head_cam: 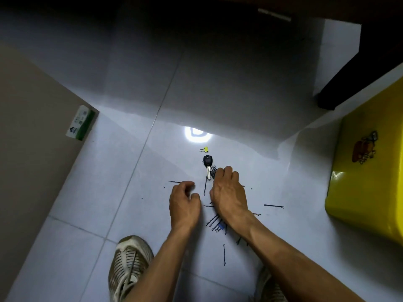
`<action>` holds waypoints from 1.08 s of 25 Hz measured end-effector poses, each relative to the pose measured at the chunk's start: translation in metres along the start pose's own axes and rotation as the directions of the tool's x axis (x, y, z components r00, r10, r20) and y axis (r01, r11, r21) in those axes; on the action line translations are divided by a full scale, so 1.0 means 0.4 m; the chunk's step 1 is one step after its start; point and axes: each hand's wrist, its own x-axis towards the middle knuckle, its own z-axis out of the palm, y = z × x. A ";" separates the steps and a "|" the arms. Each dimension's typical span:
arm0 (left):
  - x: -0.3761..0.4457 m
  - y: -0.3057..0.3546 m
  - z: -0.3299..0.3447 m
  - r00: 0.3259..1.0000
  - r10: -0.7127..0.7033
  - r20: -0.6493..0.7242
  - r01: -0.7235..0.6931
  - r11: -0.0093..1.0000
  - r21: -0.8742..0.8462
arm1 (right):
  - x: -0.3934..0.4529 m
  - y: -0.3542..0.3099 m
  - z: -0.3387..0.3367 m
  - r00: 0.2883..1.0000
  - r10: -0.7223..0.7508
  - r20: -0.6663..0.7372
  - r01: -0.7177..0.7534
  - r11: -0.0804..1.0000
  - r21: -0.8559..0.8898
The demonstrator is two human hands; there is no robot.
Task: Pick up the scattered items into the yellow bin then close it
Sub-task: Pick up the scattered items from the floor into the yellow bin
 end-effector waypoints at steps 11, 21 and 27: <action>-0.016 0.024 0.037 0.999 -0.046 0.024 0.049 0.991 -0.127 | 0.023 0.021 0.026 0.981 0.050 0.187 -0.098 0.960 0.260; -0.101 0.198 0.034 0.952 -0.156 0.262 0.294 0.700 -0.651 | -0.068 0.172 -0.252 0.836 0.015 0.548 -0.441 -0.577 0.687; -0.263 0.298 0.114 0.923 -0.032 0.383 0.274 0.752 -0.599 | -0.237 0.468 -0.525 0.857 0.329 0.396 -0.081 -0.673 0.735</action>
